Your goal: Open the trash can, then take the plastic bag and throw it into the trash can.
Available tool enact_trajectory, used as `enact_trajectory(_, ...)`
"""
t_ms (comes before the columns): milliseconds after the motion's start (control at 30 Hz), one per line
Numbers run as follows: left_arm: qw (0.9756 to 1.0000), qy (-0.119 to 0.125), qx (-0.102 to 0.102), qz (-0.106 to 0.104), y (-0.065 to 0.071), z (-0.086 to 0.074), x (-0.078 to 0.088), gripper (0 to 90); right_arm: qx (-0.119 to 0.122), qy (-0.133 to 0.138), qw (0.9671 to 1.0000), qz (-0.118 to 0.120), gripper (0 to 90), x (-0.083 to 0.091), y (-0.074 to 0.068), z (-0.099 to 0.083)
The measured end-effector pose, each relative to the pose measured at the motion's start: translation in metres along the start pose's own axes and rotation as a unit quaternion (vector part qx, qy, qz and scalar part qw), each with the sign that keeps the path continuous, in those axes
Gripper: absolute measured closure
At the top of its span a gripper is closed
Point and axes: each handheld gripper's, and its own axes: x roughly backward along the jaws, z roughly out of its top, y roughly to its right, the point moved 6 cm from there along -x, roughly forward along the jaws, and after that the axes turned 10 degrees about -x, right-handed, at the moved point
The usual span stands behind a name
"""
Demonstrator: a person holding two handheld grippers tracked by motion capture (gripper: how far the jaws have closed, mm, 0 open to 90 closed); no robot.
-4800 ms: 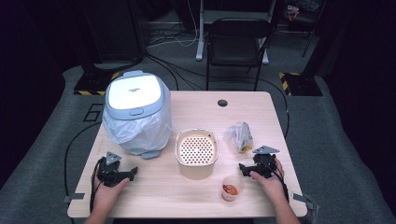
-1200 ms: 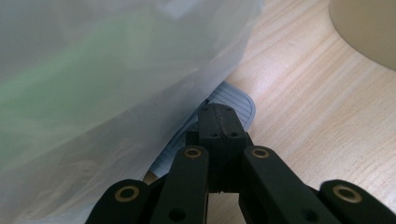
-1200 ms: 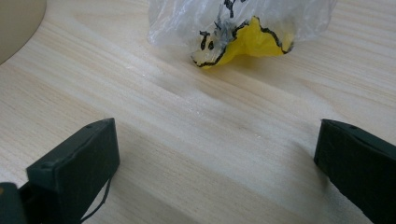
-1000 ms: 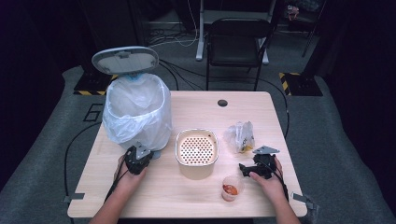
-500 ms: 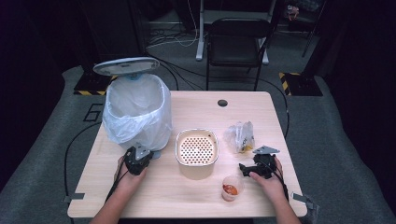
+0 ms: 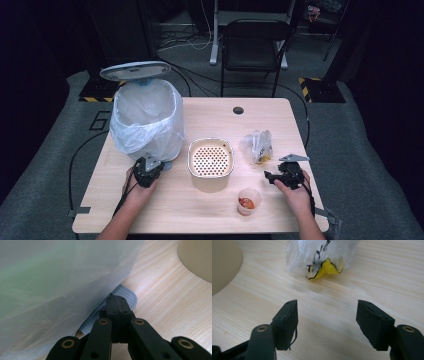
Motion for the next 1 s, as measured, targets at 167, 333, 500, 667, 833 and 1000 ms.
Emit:
enact_trajectory(167, 0.9999, -0.007, -0.008, -0.003, 0.000, 0.000, 0.001, 90.0, -0.028, 0.012, 0.9995, -0.005, 31.0, 0.013, 0.008, 0.013)
enact_trajectory(333, 1.0000, -0.003, -0.005, 0.001, 0.000, 0.000, 0.001, 90.0, -0.058, 0.036, 0.9977, -0.002, 29.1, 0.022, 0.014, 0.035)
enact_trajectory(500, 1.0000, -0.003, -0.008, 0.001, 0.000, 0.000, 0.001, 90.0, -0.058, 0.041, 0.9974, -0.010, 28.8, 0.024, 0.021, 0.056)
enact_trajectory(667, 0.9999, -0.007, -0.008, -0.002, 0.000, 0.000, 0.001, 90.0, -0.054, 0.042, 0.9975, -0.014, 28.4, 0.024, 0.025, 0.074)
enact_trajectory(833, 1.0000, -0.004, -0.008, 0.001, 0.000, 0.000, 0.001, 90.0, -0.056, 0.043, 0.9973, -0.020, 28.3, 0.021, 0.027, 0.086)
enact_trajectory(1000, 1.0000, -0.005, -0.008, 0.000, 0.000, 0.000, 0.001, 90.0, -0.052, 0.050, 0.9970, -0.029, 28.8, 0.018, 0.029, 0.099)
